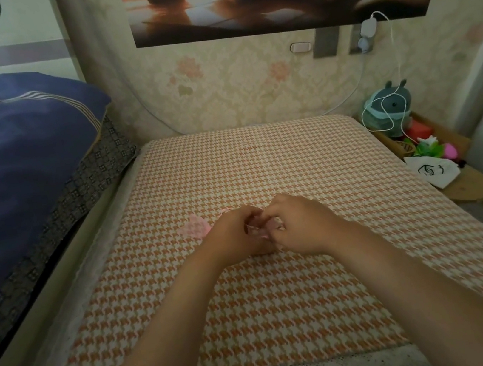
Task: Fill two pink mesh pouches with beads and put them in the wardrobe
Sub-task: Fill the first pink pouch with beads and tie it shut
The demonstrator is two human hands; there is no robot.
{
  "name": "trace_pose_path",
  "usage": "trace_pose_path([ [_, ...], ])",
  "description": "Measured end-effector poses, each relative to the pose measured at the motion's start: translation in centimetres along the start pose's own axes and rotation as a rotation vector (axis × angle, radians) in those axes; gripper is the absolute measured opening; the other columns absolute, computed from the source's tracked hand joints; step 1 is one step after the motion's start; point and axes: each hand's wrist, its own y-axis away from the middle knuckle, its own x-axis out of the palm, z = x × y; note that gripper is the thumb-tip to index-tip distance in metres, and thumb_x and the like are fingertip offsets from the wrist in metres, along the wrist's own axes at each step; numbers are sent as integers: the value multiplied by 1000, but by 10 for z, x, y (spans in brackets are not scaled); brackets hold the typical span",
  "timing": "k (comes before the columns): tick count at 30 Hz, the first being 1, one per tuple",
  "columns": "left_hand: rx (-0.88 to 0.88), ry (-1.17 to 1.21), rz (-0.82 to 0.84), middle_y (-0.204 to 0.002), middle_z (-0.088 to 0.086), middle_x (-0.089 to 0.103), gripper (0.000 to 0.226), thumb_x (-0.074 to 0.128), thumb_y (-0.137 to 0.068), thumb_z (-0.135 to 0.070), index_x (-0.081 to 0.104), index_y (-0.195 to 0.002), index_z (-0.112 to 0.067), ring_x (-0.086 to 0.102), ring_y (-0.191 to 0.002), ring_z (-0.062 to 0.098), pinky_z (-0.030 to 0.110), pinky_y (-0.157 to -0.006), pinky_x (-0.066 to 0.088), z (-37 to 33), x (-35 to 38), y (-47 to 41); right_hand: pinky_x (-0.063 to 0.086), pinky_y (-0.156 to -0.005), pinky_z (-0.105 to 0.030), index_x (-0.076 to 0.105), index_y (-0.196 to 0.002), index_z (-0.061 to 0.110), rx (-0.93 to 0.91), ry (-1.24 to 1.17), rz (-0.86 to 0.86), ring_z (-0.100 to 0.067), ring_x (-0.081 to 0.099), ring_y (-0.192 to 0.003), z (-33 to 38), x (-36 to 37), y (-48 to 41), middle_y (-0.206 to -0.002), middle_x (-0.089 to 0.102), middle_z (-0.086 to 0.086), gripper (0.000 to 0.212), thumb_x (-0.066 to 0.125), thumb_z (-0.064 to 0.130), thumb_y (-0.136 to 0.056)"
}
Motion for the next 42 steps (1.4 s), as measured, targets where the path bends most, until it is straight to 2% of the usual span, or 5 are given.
trace_pose_path([
  [3, 11, -8, -10, -86, -9, 67, 40, 87, -67, -32, 66, -100, -25, 61, -76, 11, 32, -69, 53, 0, 0, -1, 38, -64, -22, 71, -117, 42, -11, -44, -19, 0, 52, -80, 0, -3, 0, -115, 55, 15, 26, 54, 31, -99],
  [14, -26, -46, -26, -95, -4, 71, 39, 82, -75, -21, 69, -112, -22, 66, -86, 14, 34, -79, 56, -3, -2, 1, 54, -87, -37, 65, -129, 39, 42, 2, 21, -16, 60, -107, -2, -3, 1, -126, 56, 10, 34, 56, 32, -97],
  [27, -13, -27, 39, -84, -9, 70, 27, 81, -74, -19, 66, -96, -27, 65, -76, 13, 27, -67, 51, 3, -1, -1, 49, -79, -33, 69, -125, 36, -8, 48, 16, -16, 58, -104, 4, -5, 1, -124, 56, 8, 33, 53, 25, -98],
  [39, -17, -32, 16, -104, -5, 67, 61, 82, -78, -19, 53, -131, -28, 63, -77, 6, 25, -70, 54, 1, -4, 2, 53, -90, -41, 74, -115, 39, 54, -9, 77, -19, 59, -109, 4, -10, 5, -126, 57, 7, 25, 60, 30, -97],
  [42, 38, -21, 9, -107, -9, 65, 50, 78, -82, -22, 50, -121, -38, 63, -73, 6, 26, -65, 56, -4, -6, 5, 54, -90, -41, 74, -118, 37, 59, -104, 104, -19, 61, -107, 4, -11, 8, -125, 57, 7, 26, 59, 27, -98],
])
